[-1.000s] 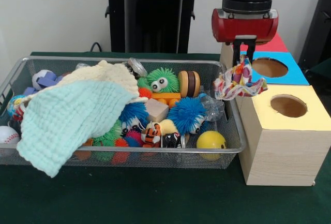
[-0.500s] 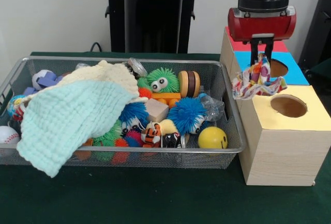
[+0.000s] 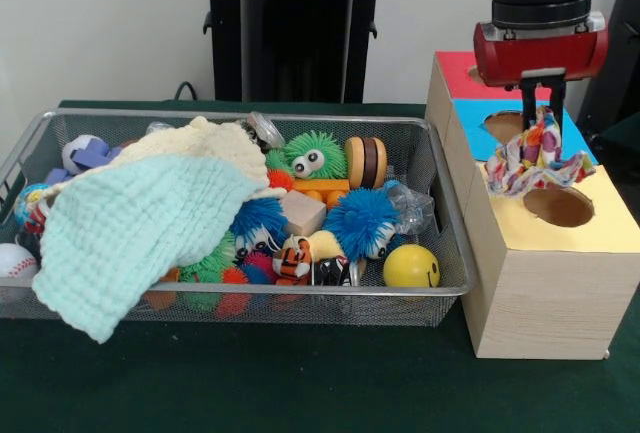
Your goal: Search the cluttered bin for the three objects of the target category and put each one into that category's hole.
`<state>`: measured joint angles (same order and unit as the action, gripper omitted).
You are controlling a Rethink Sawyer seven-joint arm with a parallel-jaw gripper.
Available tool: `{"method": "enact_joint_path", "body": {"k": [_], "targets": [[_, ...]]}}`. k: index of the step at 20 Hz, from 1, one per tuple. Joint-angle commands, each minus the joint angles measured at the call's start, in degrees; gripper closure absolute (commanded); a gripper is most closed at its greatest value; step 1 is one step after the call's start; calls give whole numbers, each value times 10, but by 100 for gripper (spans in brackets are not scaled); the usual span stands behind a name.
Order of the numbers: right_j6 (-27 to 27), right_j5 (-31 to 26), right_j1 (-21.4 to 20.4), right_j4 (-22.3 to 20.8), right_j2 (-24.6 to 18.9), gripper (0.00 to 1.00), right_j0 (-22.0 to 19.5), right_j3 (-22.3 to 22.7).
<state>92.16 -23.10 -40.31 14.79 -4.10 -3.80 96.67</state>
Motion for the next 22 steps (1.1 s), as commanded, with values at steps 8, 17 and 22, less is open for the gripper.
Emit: {"method": "enact_joint_path", "body": {"k": [8, 17, 22], "targets": [[188, 92, 40, 68, -46, 100, 31, 95], [219, 151, 51, 122, -61, 100, 50, 136], [216, 129, 46, 142, -46, 100, 65, 126]]}}
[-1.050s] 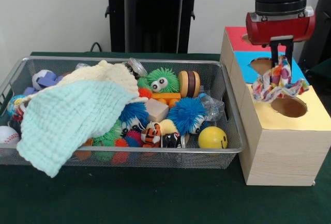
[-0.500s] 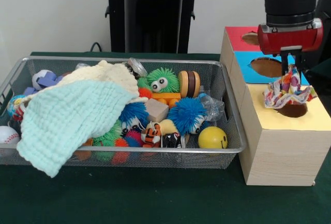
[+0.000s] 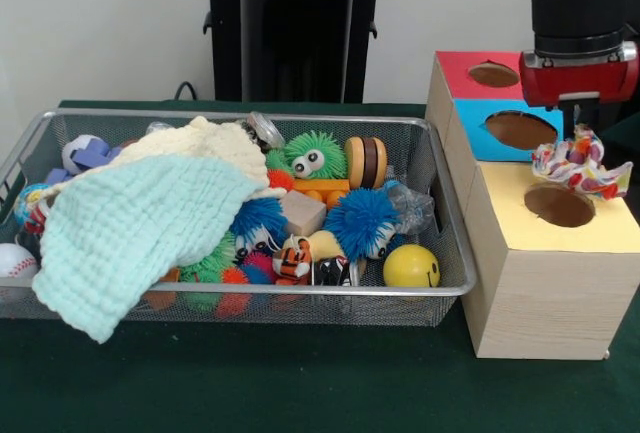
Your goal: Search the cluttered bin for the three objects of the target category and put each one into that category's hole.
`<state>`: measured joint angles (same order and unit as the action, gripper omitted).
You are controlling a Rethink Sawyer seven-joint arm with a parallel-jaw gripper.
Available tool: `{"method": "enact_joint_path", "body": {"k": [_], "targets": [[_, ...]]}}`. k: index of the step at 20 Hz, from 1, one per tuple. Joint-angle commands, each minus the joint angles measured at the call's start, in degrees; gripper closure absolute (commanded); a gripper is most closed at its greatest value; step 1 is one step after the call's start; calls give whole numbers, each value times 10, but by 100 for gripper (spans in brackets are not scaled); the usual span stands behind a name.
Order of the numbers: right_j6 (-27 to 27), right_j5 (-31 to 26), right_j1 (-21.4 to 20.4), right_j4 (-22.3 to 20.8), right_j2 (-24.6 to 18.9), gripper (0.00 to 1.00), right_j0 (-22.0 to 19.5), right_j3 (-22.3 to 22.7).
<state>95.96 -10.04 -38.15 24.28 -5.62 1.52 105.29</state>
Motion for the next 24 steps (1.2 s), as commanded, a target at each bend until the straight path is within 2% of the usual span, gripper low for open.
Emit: {"method": "enact_joint_path", "body": {"k": [1, 8, 13, 17, 19, 24], "targets": [[177, -4, 24, 49, -30, 100, 12, 39], [159, 1, 20, 37, -44, 100, 7, 35], [128, -4, 21, 9, 5, 100, 38, -2], [94, 20, 30, -22, 27, 100, 50, -23], [90, 41, 30, -35, 34, 100, 59, -20], [75, 64, 34, -65, 50, 100, 62, -46]]}}
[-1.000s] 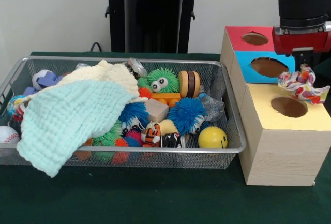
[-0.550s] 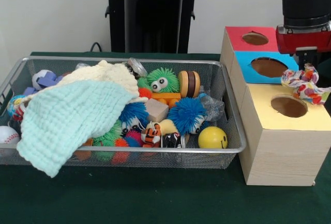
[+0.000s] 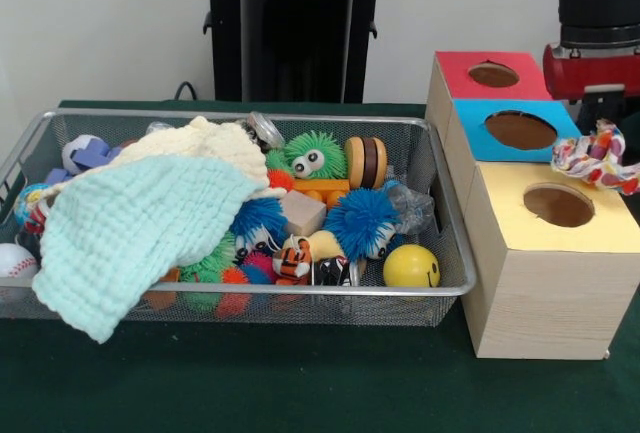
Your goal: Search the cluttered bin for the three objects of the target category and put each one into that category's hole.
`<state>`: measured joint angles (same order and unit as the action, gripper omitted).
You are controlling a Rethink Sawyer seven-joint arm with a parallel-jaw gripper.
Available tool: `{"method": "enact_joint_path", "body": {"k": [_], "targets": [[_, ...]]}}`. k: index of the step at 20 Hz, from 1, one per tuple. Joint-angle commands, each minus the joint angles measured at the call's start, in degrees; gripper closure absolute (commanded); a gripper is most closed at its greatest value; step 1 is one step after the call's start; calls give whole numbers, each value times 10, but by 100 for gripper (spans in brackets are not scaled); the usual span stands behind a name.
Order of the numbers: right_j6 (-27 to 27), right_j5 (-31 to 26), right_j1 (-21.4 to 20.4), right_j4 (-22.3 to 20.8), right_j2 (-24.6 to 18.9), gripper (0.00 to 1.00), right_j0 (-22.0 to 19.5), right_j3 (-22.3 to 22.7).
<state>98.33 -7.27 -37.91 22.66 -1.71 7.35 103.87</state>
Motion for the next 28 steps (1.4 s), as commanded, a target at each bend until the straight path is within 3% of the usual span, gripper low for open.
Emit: {"method": "enact_joint_path", "body": {"k": [1, 7, 15, 25, 28], "targets": [[47, 38, 34, -56, 12, 100, 3, -36], [27, 30, 38, -99, 29, 100, -1, -67], [-9, 17, 46, -186, 24, 100, -45, -105], [-6, -37, 31, -245, 9, 100, -76, -123], [39, -51, 47, -230, 42, 100, -53, -118]]}}
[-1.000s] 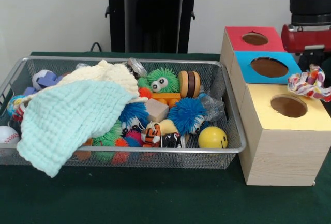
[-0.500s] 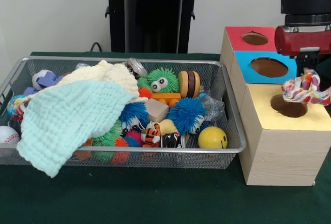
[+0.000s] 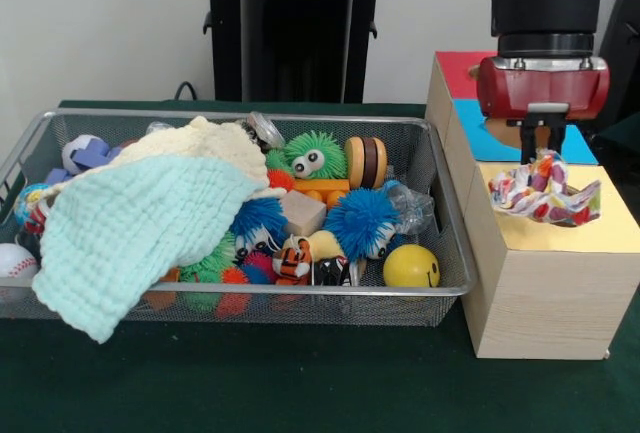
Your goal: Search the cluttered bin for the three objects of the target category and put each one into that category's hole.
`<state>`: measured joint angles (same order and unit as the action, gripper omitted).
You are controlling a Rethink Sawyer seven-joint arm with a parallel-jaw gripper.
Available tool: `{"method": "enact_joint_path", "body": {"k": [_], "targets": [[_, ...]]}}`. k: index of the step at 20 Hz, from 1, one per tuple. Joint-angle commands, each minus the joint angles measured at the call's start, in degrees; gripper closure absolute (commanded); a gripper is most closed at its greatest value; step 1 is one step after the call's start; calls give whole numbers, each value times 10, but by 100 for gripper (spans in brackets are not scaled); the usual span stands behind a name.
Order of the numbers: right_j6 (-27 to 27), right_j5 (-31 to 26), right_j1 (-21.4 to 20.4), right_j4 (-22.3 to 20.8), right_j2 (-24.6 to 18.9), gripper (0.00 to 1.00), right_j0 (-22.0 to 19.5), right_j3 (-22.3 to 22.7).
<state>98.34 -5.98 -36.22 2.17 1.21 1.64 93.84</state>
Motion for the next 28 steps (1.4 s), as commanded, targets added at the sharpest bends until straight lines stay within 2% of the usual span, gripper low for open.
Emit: {"method": "enact_joint_path", "body": {"k": [1, 5, 10, 16, 28], "targets": [[61, -61, 31, -12, 10, 100, 3, -4], [95, -67, 28, 12, 12, 100, 16, 17], [111, -91, 29, 34, 20, 100, 31, 17], [116, -111, 30, 54, 17, 100, 33, 16], [111, -99, 30, 67, 7, 100, 28, 26]]}}
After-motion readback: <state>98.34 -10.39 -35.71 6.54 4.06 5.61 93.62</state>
